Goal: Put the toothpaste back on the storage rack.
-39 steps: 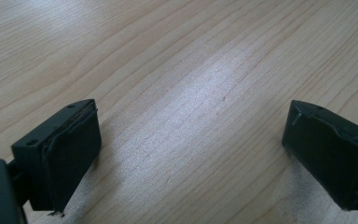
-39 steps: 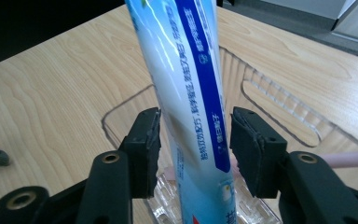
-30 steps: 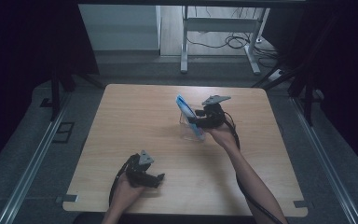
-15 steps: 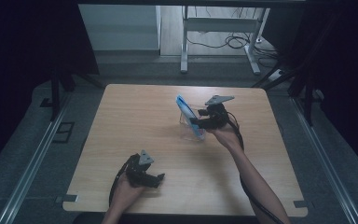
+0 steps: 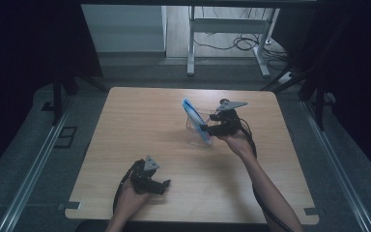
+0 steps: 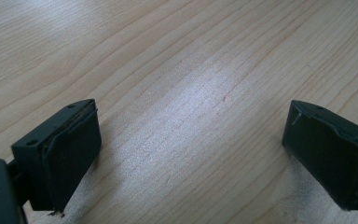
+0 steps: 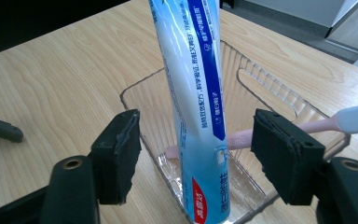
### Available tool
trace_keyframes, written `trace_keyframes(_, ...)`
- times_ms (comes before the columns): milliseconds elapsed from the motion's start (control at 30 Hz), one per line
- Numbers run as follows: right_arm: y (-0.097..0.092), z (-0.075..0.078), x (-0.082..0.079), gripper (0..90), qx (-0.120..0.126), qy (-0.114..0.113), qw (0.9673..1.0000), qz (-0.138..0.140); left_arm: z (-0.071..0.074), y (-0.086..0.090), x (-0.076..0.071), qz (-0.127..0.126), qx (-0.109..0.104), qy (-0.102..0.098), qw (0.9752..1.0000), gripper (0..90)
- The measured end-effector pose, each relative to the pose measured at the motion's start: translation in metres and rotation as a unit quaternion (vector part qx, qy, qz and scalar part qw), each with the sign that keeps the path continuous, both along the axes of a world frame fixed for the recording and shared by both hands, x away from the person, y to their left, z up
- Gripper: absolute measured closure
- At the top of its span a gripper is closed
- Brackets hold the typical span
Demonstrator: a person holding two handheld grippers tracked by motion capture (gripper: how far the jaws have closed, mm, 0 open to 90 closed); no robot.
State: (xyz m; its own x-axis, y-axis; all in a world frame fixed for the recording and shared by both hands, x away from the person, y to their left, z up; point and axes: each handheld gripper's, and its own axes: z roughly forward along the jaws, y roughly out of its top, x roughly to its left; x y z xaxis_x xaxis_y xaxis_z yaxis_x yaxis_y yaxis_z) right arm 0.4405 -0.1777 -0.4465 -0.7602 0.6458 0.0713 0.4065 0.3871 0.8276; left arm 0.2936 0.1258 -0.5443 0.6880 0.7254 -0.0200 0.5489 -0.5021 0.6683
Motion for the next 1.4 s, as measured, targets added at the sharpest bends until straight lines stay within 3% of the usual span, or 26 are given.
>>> trace_keyframes(433, -0.007, 0.006, -0.011, 23.2, 0.000, -0.005, 1.0000, 0.003, 0.000, 0.000, 0.000, 0.000, 0.000, 0.000, 1.0000, 4.5)
trace_keyframes(1100, -0.014, 0.004, -0.027, 2.2, -0.038, 0.004, 0.9992, -0.003, 0.000, 0.000, 0.000, 0.001, 0.000, 0.000, 1.0000, 4.5)
trace_keyframes(1400, -0.018, 0.001, -0.031, 0.0, -0.048, 0.009, 0.9988, -0.004, 0.000, 0.000, 0.000, 0.001, 0.000, 0.000, 1.0000, 4.5)
